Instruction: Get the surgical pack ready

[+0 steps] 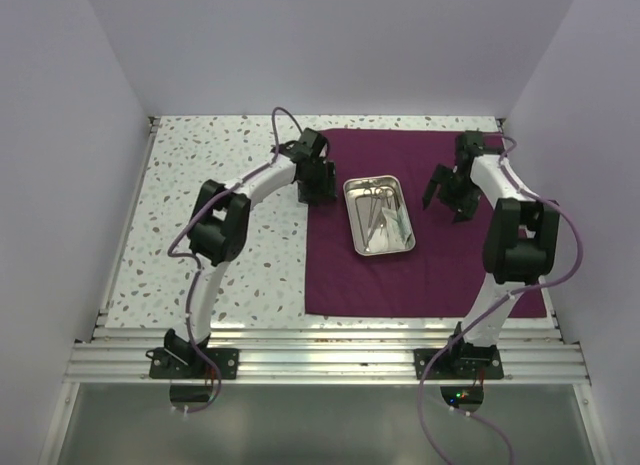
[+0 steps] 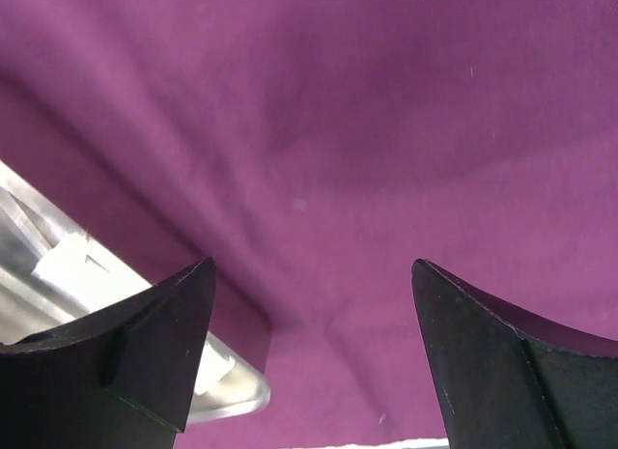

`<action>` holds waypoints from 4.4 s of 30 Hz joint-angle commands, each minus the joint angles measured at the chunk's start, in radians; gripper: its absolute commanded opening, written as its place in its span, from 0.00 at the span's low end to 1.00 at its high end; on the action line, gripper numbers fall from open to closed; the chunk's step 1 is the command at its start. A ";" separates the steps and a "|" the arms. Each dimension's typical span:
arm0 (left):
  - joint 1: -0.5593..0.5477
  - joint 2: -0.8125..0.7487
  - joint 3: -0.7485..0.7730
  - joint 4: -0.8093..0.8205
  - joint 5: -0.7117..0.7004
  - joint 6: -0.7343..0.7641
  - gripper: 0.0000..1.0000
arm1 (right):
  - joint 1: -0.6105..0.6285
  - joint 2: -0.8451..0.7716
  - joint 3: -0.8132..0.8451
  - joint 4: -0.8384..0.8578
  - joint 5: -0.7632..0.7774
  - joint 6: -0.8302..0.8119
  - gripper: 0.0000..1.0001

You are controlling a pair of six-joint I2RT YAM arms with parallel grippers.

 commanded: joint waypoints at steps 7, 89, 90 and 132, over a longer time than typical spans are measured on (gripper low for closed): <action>0.053 -0.045 -0.165 -0.124 0.036 0.017 0.68 | 0.116 0.168 0.091 0.018 0.079 -0.010 0.87; 0.122 -0.369 -0.500 -0.049 0.221 0.043 0.00 | 0.354 0.001 -0.082 0.041 -0.393 0.065 0.11; 0.120 -0.362 -0.490 -0.049 0.226 0.040 0.00 | 0.341 0.004 -0.079 0.039 -0.395 0.054 0.11; 0.096 -0.228 -0.312 -0.055 0.272 -0.008 0.00 | 0.270 0.098 -0.032 0.021 -0.358 -0.041 0.12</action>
